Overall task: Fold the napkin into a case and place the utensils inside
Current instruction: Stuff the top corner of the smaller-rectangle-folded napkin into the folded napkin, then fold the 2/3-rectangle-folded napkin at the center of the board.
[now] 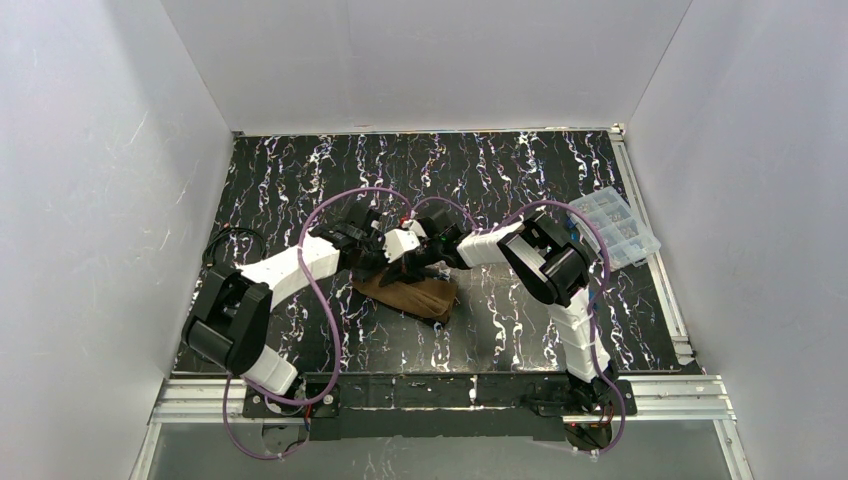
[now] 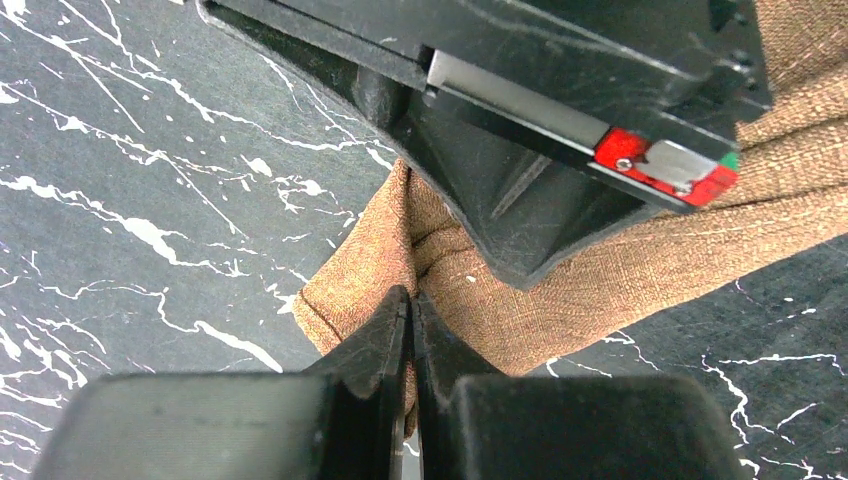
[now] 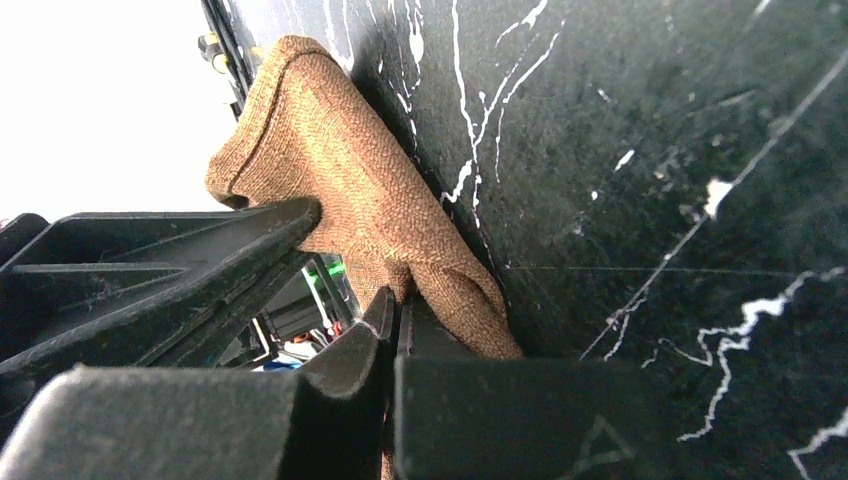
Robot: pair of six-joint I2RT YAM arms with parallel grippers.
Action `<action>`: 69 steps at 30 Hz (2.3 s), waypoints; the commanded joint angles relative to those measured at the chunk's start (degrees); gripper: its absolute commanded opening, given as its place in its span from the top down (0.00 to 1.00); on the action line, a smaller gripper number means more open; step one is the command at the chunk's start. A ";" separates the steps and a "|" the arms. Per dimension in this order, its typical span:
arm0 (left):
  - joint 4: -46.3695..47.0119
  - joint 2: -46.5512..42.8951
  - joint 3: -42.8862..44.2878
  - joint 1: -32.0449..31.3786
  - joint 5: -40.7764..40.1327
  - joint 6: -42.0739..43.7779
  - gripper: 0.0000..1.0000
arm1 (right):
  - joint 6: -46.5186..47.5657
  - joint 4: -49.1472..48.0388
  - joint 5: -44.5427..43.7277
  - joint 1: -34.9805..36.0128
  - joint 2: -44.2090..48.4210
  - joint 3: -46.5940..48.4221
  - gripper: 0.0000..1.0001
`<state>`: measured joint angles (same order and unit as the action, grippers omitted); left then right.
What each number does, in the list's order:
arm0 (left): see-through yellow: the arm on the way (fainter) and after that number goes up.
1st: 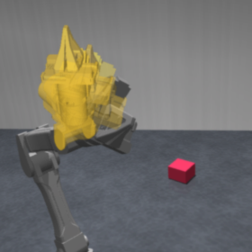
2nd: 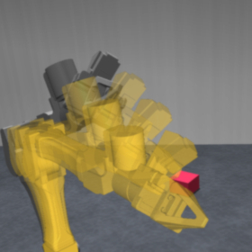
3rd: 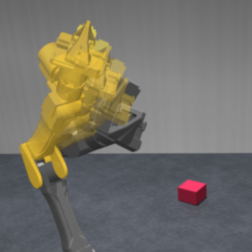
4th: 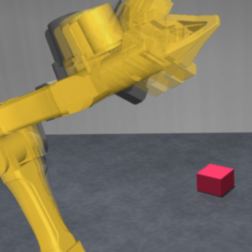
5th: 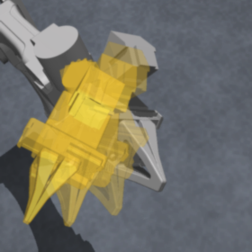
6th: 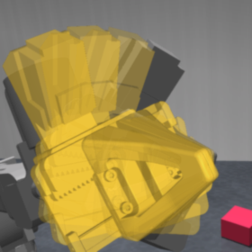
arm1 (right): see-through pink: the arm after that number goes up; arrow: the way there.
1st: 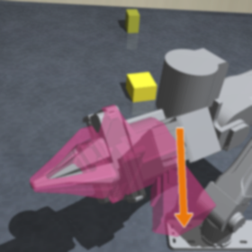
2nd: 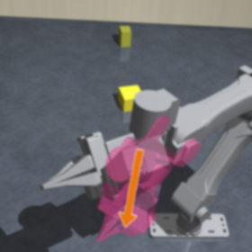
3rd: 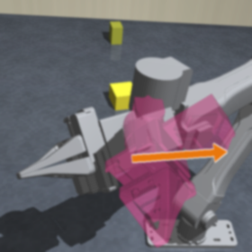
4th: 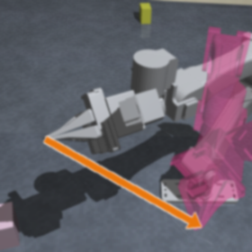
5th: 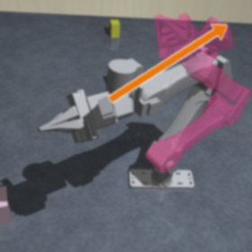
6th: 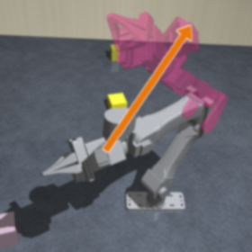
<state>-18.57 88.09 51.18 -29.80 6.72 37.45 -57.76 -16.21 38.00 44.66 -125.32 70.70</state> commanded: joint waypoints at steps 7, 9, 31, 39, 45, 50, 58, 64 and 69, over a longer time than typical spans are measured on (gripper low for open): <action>-2.77 -4.89 -0.48 -0.43 4.09 3.62 1.00 | 1.57 0.96 -5.47 -0.53 -2.88 -2.23 0.99; -2.86 -4.57 -0.86 -0.50 4.64 4.72 1.00 | -0.09 -1.65 -4.75 -0.78 -3.08 -3.24 0.99; 8.33 -2.21 -14.13 -1.58 -0.02 20.10 1.00 | 7.71 1.51 5.72 -4.77 -0.28 -0.62 0.70; 9.95 -2.56 -17.25 -2.74 -2.33 22.21 1.00 | 11.89 5.59 9.04 -8.58 5.32 -1.38 0.55; 9.22 -2.59 -16.92 -3.68 -4.23 21.08 1.00 | 29.00 27.45 0.64 -13.51 16.11 -1.12 0.53; 8.73 -2.69 -16.86 -3.68 -4.39 19.80 1.00 | 35.29 30.22 -4.70 -14.56 28.92 -10.19 0.49; 8.41 -2.56 -16.65 -3.68 -4.35 19.55 1.00 | 39.46 24.95 -9.87 -9.81 45.03 -22.39 0.43; 8.52 -2.31 -16.58 -3.75 -4.17 19.41 1.00 | 41.68 23.87 -15.56 -3.82 48.56 -25.85 0.26; 8.52 -2.08 -16.42 -3.77 -4.32 19.50 1.00 | 41.89 20.92 -19.77 0.90 47.66 -26.99 0.25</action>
<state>-2.00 83.15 36.88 -33.78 3.09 58.28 -17.58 8.82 23.27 42.70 -78.35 45.06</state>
